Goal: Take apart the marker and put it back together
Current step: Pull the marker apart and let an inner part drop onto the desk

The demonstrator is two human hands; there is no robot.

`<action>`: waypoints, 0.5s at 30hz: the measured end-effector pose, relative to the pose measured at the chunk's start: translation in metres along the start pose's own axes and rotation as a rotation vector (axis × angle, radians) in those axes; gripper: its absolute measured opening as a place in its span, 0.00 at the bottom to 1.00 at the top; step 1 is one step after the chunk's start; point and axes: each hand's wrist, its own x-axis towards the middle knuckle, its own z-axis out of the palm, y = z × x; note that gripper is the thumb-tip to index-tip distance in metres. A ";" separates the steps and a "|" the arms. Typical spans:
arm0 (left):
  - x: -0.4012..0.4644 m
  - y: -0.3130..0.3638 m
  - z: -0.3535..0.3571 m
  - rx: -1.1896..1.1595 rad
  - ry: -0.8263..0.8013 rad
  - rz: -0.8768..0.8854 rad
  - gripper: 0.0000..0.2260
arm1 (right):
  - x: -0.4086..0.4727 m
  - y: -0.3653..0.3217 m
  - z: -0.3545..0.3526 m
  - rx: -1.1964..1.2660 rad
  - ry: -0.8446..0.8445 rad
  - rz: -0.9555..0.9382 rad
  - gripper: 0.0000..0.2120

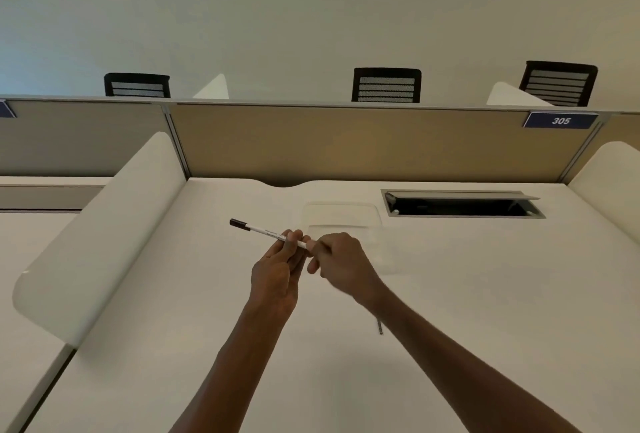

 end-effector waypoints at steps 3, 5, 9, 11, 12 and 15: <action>-0.003 0.001 0.000 0.026 -0.048 0.025 0.15 | 0.002 -0.002 -0.014 0.471 -0.178 0.263 0.18; -0.005 0.001 0.002 0.029 -0.054 0.042 0.15 | 0.001 -0.001 -0.014 0.536 -0.187 0.276 0.19; -0.006 -0.003 0.008 -0.012 0.015 0.051 0.09 | 0.003 0.002 0.001 -0.004 0.129 -0.012 0.13; -0.006 -0.004 0.009 -0.035 0.047 0.023 0.06 | -0.002 0.007 0.011 -0.359 0.272 -0.262 0.10; -0.005 -0.004 0.008 -0.042 0.053 0.009 0.06 | -0.005 0.010 0.013 -0.431 0.311 -0.350 0.10; -0.004 -0.003 0.005 -0.031 0.038 -0.008 0.07 | -0.007 0.012 0.010 -0.380 0.286 -0.376 0.11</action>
